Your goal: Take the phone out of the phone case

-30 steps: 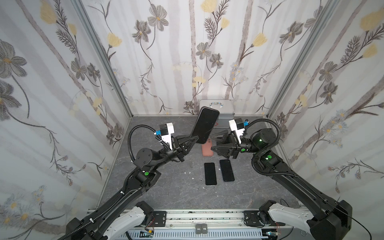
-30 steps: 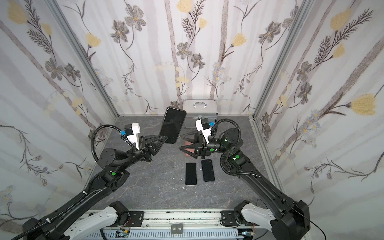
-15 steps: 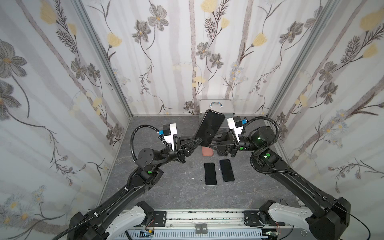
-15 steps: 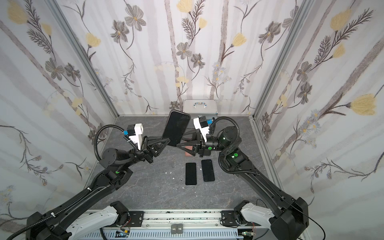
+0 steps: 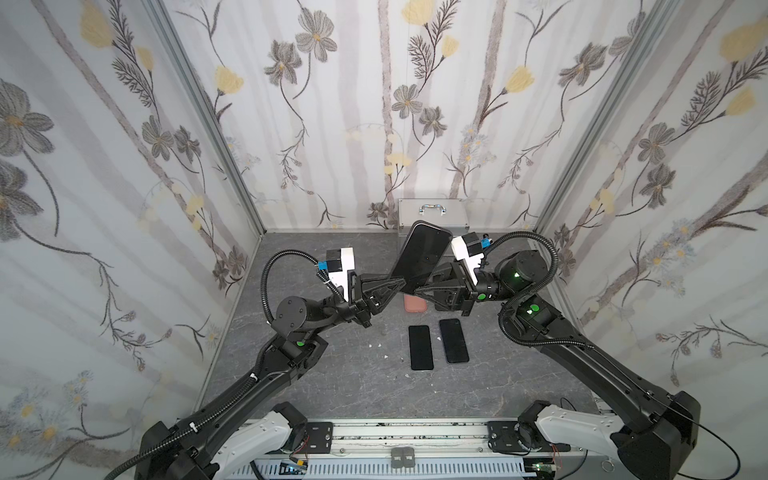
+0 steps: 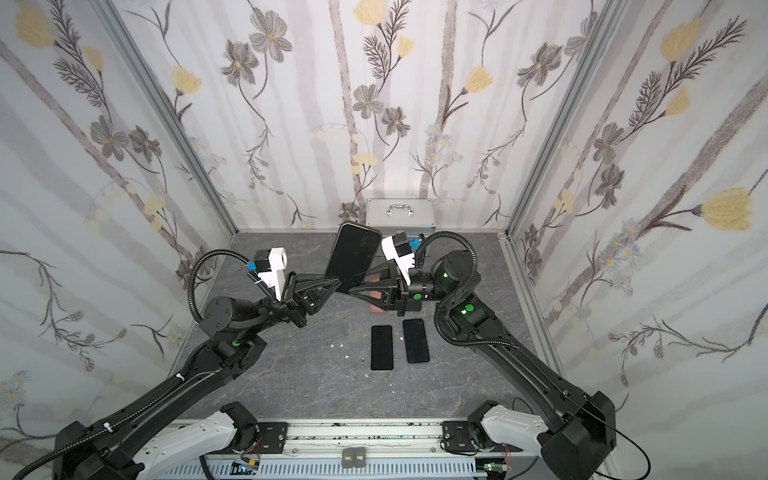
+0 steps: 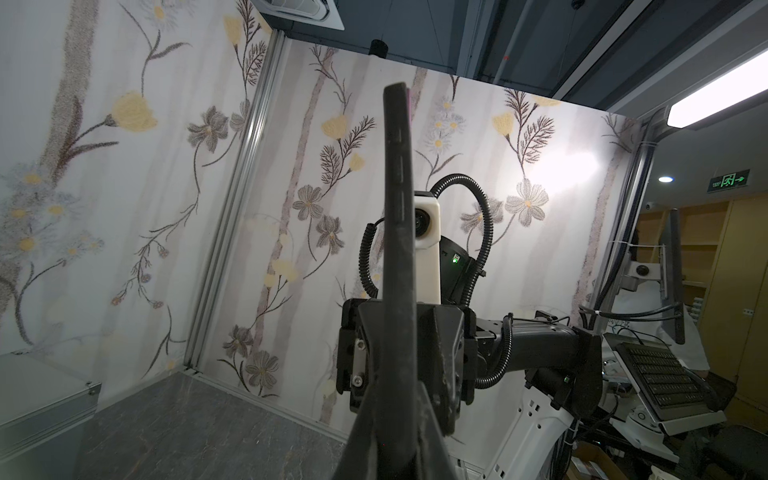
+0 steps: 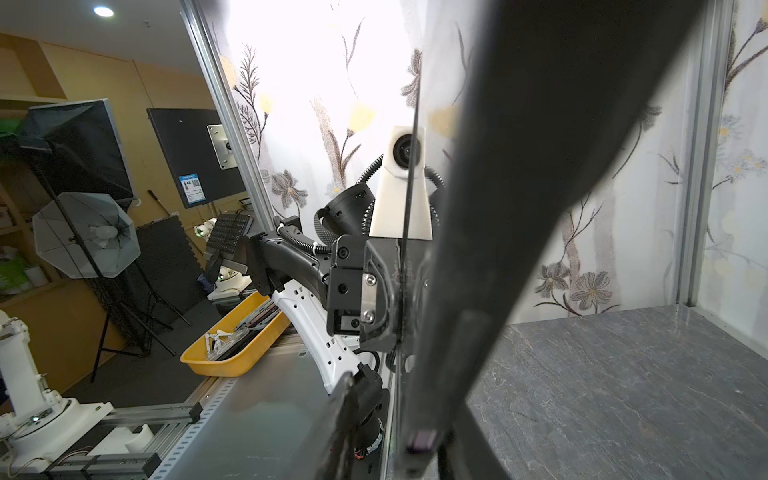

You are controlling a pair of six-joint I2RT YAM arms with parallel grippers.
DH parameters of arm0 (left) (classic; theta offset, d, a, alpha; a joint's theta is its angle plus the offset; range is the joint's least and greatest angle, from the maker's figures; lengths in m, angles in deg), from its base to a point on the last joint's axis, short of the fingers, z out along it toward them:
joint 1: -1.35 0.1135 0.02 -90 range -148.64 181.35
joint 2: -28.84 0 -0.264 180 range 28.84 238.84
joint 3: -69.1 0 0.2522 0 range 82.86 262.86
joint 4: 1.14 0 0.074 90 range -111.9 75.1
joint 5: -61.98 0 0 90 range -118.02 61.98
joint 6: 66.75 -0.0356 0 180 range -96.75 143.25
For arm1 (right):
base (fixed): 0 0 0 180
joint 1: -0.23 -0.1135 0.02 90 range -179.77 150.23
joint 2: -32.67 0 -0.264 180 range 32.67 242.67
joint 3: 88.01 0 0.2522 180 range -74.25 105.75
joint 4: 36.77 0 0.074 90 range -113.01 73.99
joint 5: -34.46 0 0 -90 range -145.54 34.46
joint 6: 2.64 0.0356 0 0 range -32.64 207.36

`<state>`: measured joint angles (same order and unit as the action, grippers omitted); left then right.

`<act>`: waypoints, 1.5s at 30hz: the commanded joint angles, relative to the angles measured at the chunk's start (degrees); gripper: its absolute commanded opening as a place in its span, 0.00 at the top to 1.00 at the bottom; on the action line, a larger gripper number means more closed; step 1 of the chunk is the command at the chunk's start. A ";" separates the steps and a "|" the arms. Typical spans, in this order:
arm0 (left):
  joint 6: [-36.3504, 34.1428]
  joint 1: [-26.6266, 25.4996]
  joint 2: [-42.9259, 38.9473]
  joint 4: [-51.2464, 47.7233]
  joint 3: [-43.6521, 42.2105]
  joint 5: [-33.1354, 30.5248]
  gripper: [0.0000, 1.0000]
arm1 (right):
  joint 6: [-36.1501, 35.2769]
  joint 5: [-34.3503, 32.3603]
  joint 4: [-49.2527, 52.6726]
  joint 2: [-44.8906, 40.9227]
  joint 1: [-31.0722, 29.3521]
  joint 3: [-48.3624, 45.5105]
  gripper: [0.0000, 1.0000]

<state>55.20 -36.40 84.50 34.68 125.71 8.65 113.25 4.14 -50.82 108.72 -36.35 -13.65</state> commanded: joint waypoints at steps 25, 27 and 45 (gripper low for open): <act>0.93 -0.91 0.33 3.52 0.12 0.33 1.00 | 0.25 -3.78 -0.40 -0.46 -0.95 0.23 0.79; 1.01 -0.92 0.44 3.50 0.12 0.42 1.00 | 0.52 -4.18 -0.98 -0.55 -1.18 0.15 0.83; -23.16 -0.99 -3.50 -14.96 5.50 -13.74 0.39 | -21.11 -25.54 27.79 -5.40 -1.25 2.35 1.00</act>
<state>41.40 -37.32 81.39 26.13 129.08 -1.25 100.33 -13.67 -31.19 103.80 -37.36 -12.31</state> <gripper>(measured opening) 0.607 0.093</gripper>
